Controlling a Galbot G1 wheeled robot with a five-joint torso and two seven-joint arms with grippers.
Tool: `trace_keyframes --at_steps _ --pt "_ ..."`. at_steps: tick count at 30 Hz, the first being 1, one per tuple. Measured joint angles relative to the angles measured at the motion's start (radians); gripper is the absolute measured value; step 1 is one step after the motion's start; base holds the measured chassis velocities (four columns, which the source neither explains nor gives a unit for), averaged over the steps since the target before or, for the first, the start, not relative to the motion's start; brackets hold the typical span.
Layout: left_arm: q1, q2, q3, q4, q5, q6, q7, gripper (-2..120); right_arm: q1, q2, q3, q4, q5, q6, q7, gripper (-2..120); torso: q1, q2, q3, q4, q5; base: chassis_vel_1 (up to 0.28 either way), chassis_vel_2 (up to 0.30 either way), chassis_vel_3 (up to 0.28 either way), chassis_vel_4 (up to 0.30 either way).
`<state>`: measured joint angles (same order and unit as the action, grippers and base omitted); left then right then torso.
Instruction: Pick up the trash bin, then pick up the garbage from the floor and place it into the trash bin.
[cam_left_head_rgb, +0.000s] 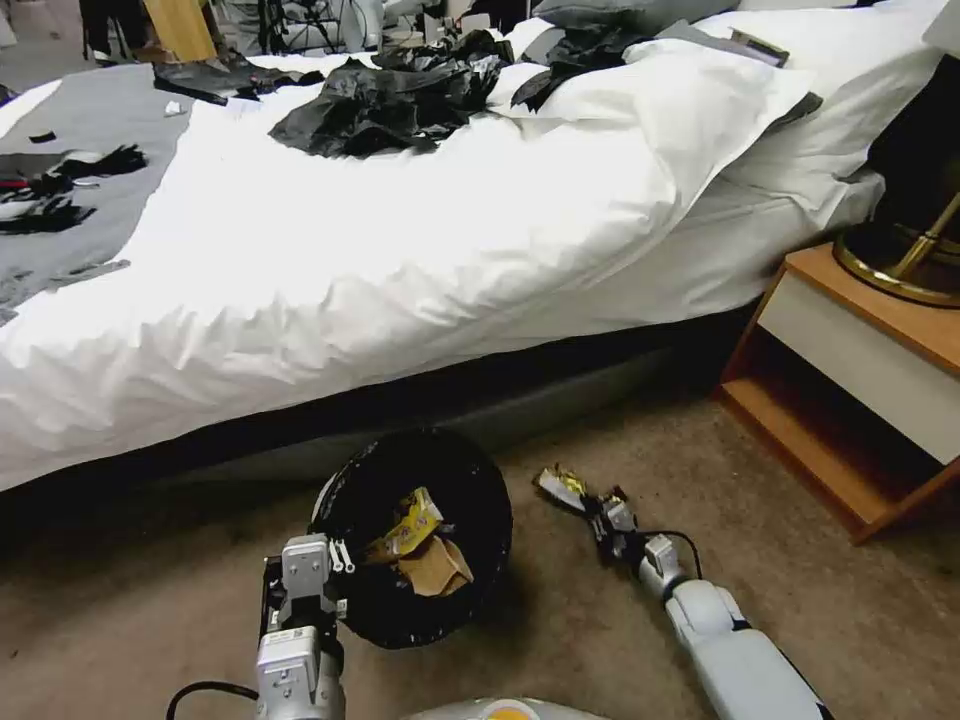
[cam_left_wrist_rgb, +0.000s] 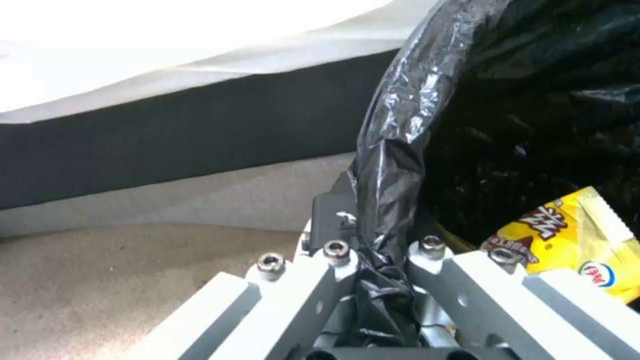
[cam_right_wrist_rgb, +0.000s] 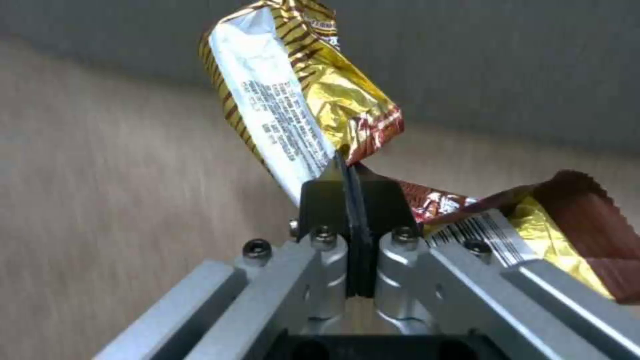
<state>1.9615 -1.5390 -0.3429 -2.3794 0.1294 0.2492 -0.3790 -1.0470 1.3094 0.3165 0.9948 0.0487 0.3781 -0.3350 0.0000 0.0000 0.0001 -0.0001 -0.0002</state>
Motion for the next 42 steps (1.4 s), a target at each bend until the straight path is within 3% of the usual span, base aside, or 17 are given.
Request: trace_keyframes --at_steps 9,18,21,25,34,42 --pt "-0.008 0.002 -0.002 0.009 -0.005 0.002 0.001 0 -0.125 -0.019 0.022 0.318 0.057 0.035 0.011 0 0.000 0.000 0.000 0.0002 0.0001 0.000 0.000 0.000 0.000" --pt "-0.014 0.004 -0.002 0.019 -0.006 0.004 0.002 0 -0.258 -0.045 0.024 0.639 0.134 0.070 -0.081 0 0.000 0.000 0.000 0.0001 0.0001 0.000 0.000 0.000 0.000" --pt "-0.016 0.005 -0.001 0.023 -0.007 0.004 0.002 0 -0.315 -0.052 0.001 0.805 0.157 0.074 -0.123 0 0.000 0.000 0.000 0.0001 0.0000 0.000 0.000 0.000 0.000" --pt "-0.018 0.005 0.000 0.025 -0.008 0.005 0.002 0 -0.363 -0.062 -0.030 0.908 0.160 0.074 -0.151 0 0.000 0.000 0.000 0.0002 0.0001 0.000 0.000 0.000 0.000" --pt "-0.024 0.008 0.006 0.034 -0.009 0.005 0.003 0 -0.462 -0.103 -0.132 1.028 0.146 0.074 -0.156 0 0.000 0.000 0.000 0.0001 0.0001 0.000 0.000 0.000 0.000" --pt "-0.024 0.009 0.010 0.034 -0.009 0.005 0.004 0 -0.494 -0.104 -0.202 1.006 0.102 0.081 -0.153 0 0.000 0.000 0.000 0.0001 0.0002 0.000 0.000 0.000 0.000"
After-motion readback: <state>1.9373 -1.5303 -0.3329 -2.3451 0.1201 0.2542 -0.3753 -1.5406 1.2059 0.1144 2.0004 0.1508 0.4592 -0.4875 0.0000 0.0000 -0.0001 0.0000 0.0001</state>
